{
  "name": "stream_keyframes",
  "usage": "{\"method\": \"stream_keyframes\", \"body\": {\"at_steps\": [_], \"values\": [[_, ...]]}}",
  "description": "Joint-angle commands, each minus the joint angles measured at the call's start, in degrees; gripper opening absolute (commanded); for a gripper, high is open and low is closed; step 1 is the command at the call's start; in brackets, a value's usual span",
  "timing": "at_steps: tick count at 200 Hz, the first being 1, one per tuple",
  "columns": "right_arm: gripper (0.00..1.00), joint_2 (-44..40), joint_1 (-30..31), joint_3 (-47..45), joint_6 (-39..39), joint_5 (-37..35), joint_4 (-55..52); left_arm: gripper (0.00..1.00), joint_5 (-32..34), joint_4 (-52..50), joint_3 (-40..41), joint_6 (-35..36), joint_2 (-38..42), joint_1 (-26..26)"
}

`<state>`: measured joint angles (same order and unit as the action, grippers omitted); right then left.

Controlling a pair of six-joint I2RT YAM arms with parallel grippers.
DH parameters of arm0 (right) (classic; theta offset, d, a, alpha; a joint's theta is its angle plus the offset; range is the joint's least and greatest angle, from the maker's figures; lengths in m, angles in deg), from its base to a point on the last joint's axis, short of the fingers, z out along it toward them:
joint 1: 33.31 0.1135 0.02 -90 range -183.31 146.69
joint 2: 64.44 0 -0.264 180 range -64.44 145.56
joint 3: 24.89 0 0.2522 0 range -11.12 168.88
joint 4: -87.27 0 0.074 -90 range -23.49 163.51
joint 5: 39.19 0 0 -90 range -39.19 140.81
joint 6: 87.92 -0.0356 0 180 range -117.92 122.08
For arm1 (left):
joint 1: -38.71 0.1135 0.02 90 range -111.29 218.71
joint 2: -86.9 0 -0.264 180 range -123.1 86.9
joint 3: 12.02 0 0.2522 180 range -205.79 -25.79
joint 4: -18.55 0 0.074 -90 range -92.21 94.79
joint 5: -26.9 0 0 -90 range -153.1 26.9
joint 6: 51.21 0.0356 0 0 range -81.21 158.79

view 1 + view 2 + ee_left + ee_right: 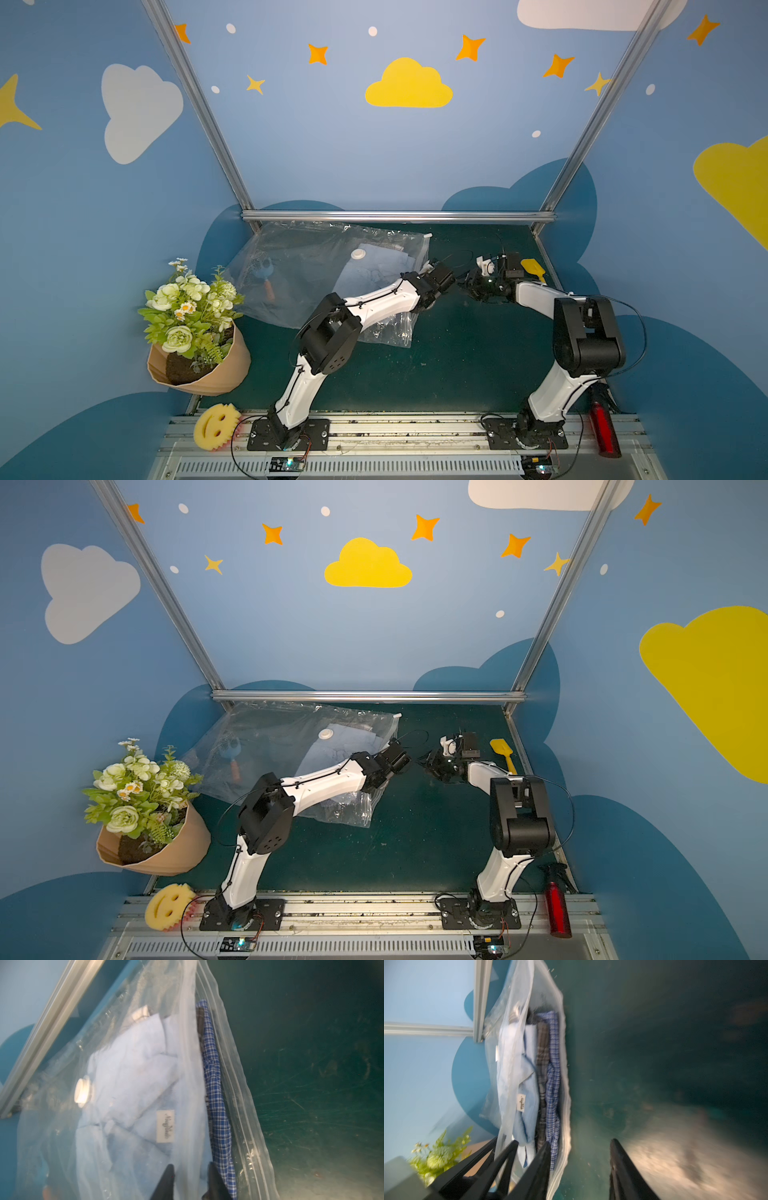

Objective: Take the shirt out of the vacuum bag
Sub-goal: Open the vacuum bag at the center of the board.

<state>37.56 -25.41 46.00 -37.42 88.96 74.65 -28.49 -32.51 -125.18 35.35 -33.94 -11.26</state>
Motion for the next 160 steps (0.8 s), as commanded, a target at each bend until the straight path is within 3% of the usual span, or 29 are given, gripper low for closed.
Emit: {"method": "stream_keyframes", "body": {"at_steps": [1,35,80,160], "values": [[0.43,1.76,2.30,0.99,-2.28,3.61,6.27,0.18,1.34,-1.03,0.61,-1.10,4.54,1.22],[0.45,5.24,6.05,4.24,-3.39,7.05,10.11,0.10,0.68,-0.83,3.40,-3.50,8.00,3.50],[0.45,10.32,9.17,9.92,-2.81,6.52,10.36,0.07,-2.70,1.13,6.84,-5.87,11.98,5.66],[0.41,19.90,9.85,22.76,-2.35,6.36,11.07,0.04,-5.42,2.53,9.81,-7.96,14.33,7.31]]}}
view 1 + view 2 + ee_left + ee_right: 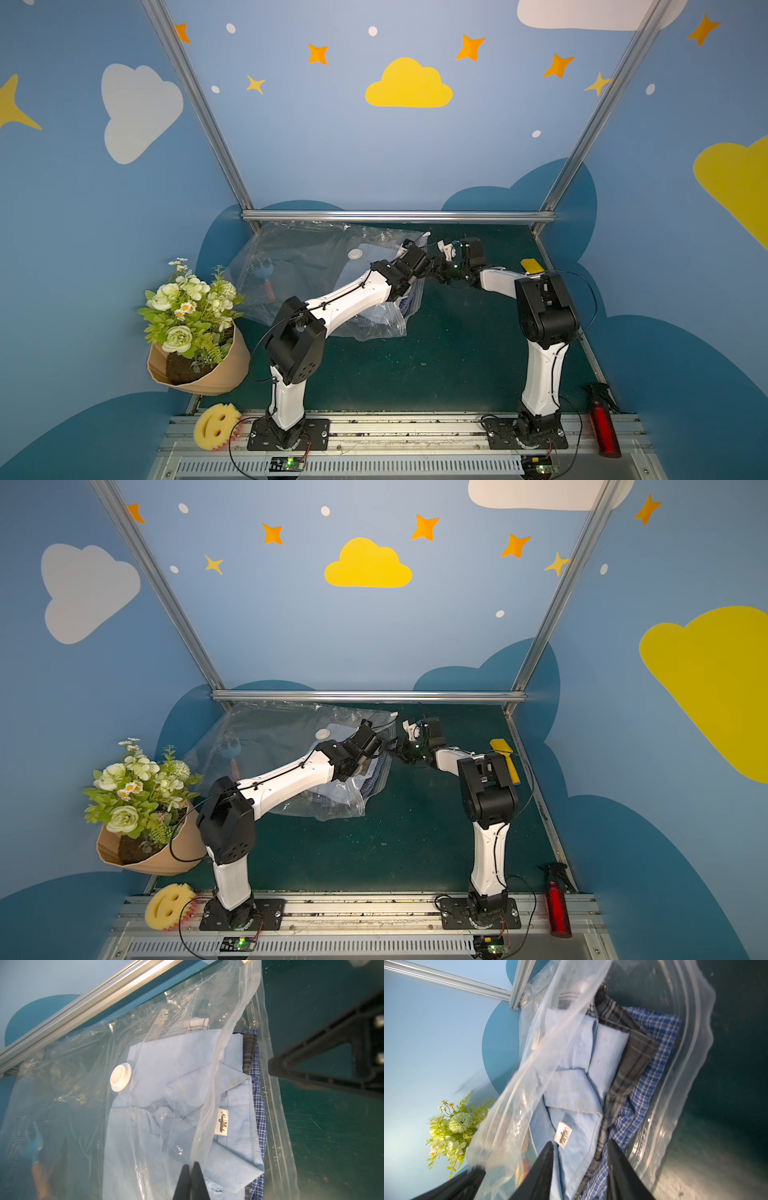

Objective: Take the shirt out of the vacuum bag
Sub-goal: Open the vacuum bag at the center of the board, then take out the shirt from the vacuum bag.

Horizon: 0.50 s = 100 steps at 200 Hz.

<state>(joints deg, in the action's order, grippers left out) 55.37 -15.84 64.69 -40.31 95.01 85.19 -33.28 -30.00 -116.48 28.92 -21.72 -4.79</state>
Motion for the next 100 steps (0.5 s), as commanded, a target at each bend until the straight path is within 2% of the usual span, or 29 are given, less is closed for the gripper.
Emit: {"method": "stream_keyframes", "body": {"at_steps": [1,100], "values": [[0.41,2.22,0.28,4.21,0.54,0.33,0.54,0.04,-0.64,0.00,1.12,-1.50,2.15,0.86],[0.38,10.75,1.32,9.58,-2.83,1.11,4.62,0.06,-2.30,1.17,3.07,-2.52,3.64,2.51]]}}
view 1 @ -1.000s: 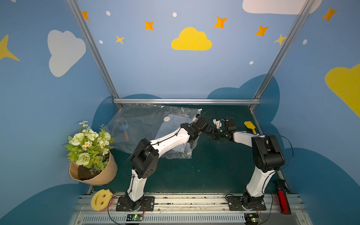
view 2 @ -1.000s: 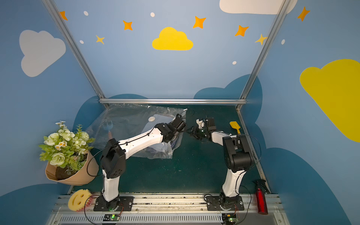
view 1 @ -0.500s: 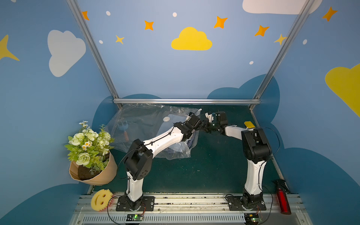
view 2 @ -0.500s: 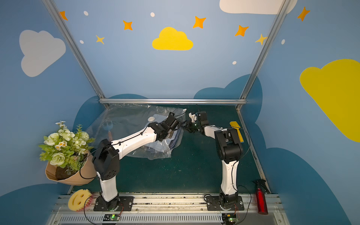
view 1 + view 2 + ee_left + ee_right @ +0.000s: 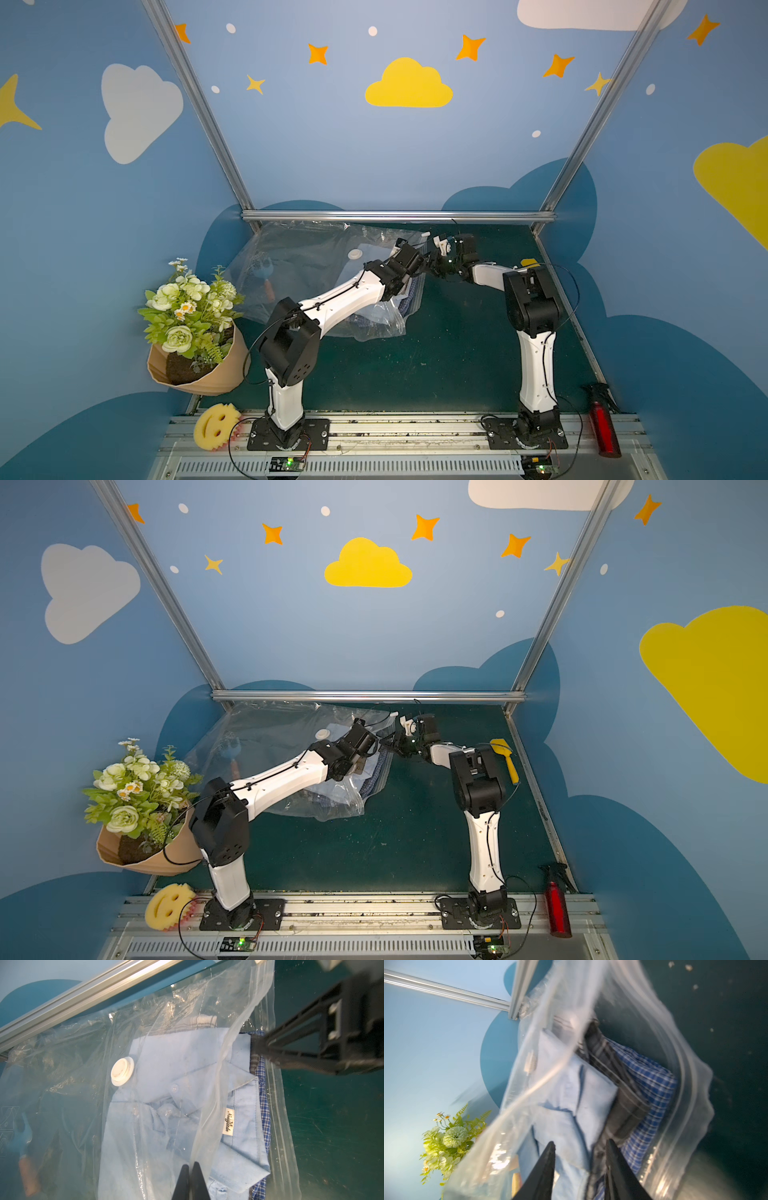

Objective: Take the shirt out of the vacuum bag
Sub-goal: Take out the shirt from the vacuum bag.

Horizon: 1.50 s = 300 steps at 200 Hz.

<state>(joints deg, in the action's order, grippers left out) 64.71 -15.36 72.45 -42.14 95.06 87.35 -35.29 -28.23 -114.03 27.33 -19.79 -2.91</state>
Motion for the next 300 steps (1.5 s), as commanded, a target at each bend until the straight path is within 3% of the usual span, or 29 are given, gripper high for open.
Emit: {"method": "stream_keyframes", "body": {"at_steps": [1,155,208,300], "values": [[0.38,1.44,0.85,1.84,-1.01,1.13,2.52,0.06,-0.34,-0.63,0.62,-0.88,1.73,0.65],[0.35,-2.26,1.56,-0.11,-3.23,0.49,4.26,0.04,-1.71,-0.46,1.33,-1.43,1.31,1.28],[0.34,-7.31,1.56,-4.10,0.16,-1.29,0.12,0.04,-1.83,-0.25,2.12,-1.48,1.81,1.63],[0.34,1.91,1.57,2.64,-2.89,-0.24,4.41,0.04,-2.50,-0.69,1.44,-1.70,1.53,1.72]]}}
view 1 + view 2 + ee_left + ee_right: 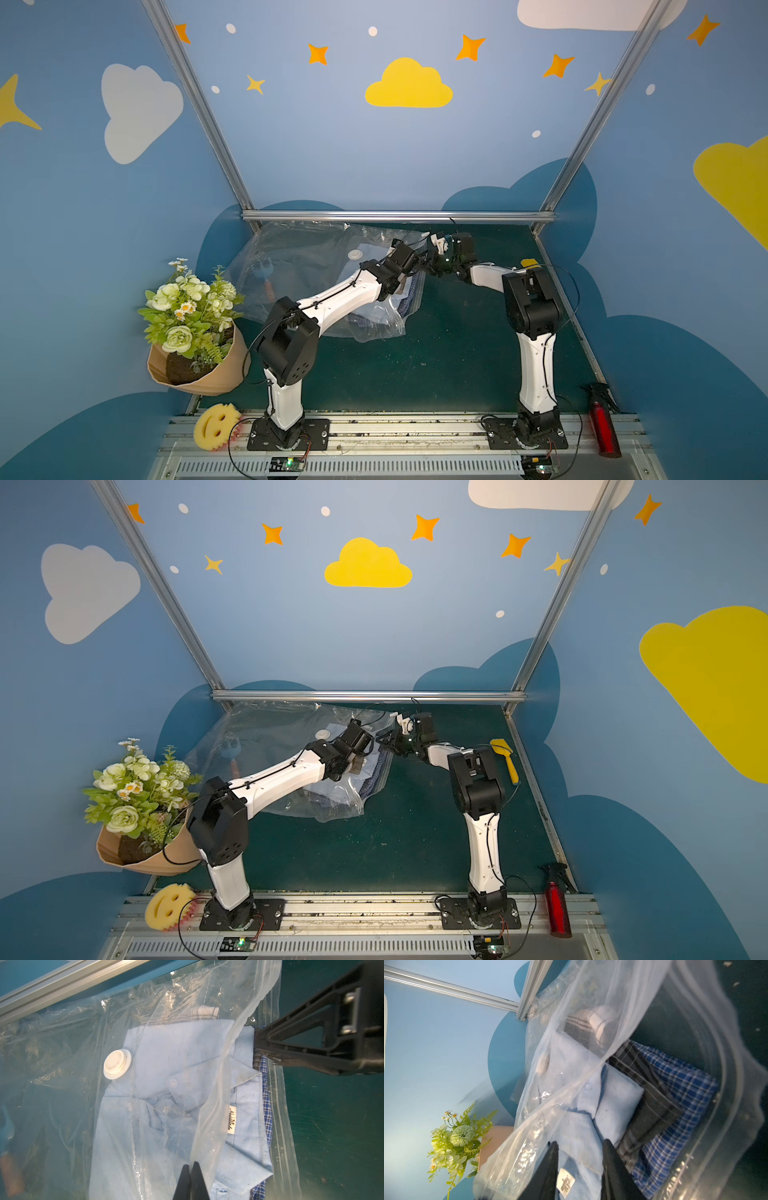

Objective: Take the shirt out of the vacuum bag
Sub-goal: Take out the shirt from the vacuum bag.

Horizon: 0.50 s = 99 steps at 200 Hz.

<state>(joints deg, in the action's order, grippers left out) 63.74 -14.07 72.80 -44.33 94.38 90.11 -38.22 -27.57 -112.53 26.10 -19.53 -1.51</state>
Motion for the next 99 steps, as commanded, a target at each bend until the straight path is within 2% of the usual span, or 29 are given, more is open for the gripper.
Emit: {"method": "stream_keyframes", "body": {"at_steps": [1,25,65,99], "values": [[0.34,2.96,0.27,2.39,-0.70,0.49,1.71,0.04,0.43,-1.33,-0.04,-0.44,1.25,0.28],[0.35,3.57,0.27,1.82,-0.92,0.00,1.95,0.04,0.60,-1.57,-0.10,-0.45,1.40,0.42],[0.42,4.84,0.51,1.83,-1.48,0.20,2.84,0.04,-0.01,-1.51,-0.62,-0.43,0.78,0.47],[0.43,5.30,1.31,3.13,-1.40,0.27,2.48,0.04,0.02,-1.50,-0.53,-0.46,0.46,0.55]]}}
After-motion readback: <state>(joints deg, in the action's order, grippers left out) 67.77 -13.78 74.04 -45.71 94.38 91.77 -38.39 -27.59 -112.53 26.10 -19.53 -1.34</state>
